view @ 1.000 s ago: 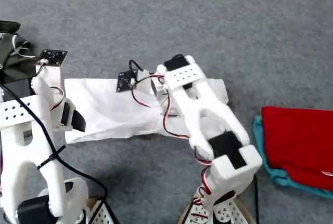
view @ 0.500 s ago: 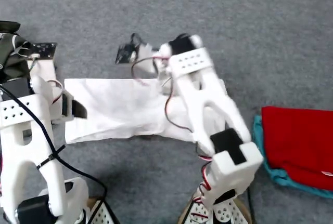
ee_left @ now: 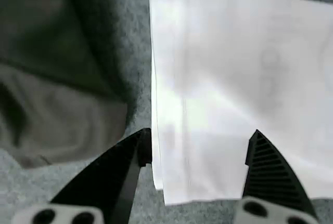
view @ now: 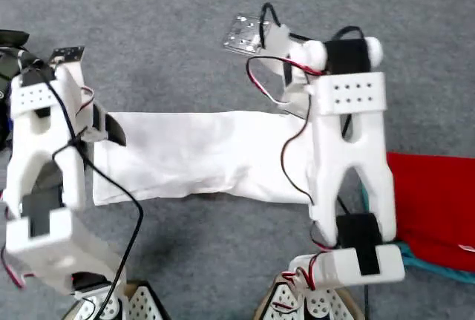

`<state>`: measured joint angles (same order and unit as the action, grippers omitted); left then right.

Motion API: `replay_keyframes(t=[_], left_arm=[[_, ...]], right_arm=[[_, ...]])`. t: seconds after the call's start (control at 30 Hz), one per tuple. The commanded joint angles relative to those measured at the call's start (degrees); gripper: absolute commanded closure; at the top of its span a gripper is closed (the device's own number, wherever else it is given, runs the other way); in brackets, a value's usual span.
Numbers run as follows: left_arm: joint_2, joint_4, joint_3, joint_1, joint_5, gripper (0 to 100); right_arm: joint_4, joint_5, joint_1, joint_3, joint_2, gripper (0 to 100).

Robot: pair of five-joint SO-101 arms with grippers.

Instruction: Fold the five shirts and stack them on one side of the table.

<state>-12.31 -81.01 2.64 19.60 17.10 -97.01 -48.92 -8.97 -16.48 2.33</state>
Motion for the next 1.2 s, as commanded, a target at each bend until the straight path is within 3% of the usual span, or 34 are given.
replay_keyframes(t=[0.0,0.47,0.8,0.93,1.17], left_arm=[[-7.2,-0.3,-8.6,0.6,-0.4,71],[-21.1,-6.0,-17.0,1.7,0.6,71],[-21.8,-5.9,-17.2,1.2,0.6,98],[-21.1,-6.1,-17.4,1.2,0.4,98],[-19.1,-20.0,-30.3,-4.7,0.0,98]], right_arm=[[-0.2,-2.2,1.7,2.3,6.5,99.2],[-0.1,-3.0,2.0,5.2,11.0,99.2],[-0.4,-3.0,2.8,5.2,11.1,99.2],[-0.3,-3.0,4.1,5.2,11.1,99.2],[1.1,-2.8,8.7,5.6,10.7,99.2]])
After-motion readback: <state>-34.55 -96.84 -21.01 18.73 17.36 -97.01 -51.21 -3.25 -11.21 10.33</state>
